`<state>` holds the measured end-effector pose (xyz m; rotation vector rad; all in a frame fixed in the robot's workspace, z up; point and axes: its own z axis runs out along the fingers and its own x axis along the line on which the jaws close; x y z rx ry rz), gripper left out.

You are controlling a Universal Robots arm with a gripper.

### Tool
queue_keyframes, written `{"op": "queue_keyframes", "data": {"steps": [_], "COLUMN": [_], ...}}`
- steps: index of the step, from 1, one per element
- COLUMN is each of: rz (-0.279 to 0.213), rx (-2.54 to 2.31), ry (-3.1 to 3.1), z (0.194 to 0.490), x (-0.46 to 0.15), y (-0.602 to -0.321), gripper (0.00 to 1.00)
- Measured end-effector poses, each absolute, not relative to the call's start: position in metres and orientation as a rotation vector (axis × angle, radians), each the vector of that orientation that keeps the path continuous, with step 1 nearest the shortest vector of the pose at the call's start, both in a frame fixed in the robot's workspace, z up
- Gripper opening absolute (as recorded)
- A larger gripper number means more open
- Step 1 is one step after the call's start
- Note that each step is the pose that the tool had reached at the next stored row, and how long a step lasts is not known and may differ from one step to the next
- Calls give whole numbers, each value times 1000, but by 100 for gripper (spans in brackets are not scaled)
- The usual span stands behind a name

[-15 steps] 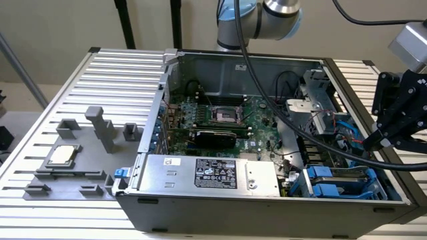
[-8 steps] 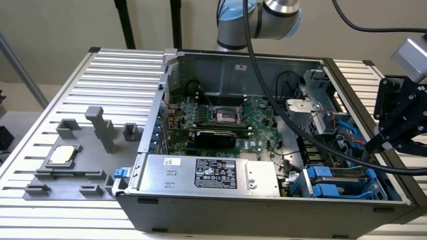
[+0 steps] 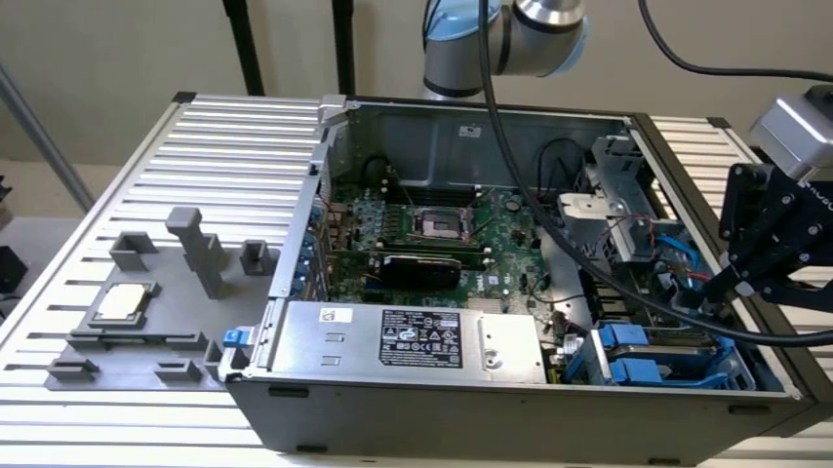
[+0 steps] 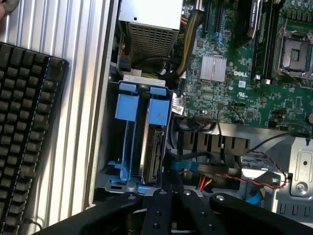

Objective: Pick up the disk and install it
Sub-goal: 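Insert the first disk wire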

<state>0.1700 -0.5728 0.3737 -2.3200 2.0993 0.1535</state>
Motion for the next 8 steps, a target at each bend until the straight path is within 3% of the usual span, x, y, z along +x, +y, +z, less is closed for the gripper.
{"op": "queue_keyframes", "data": {"steps": [8], "rz": [153], "rx": [-2346], "ry": [2071], "z": [359], "x": [169], "y": [-568], "gripper": [11]}}
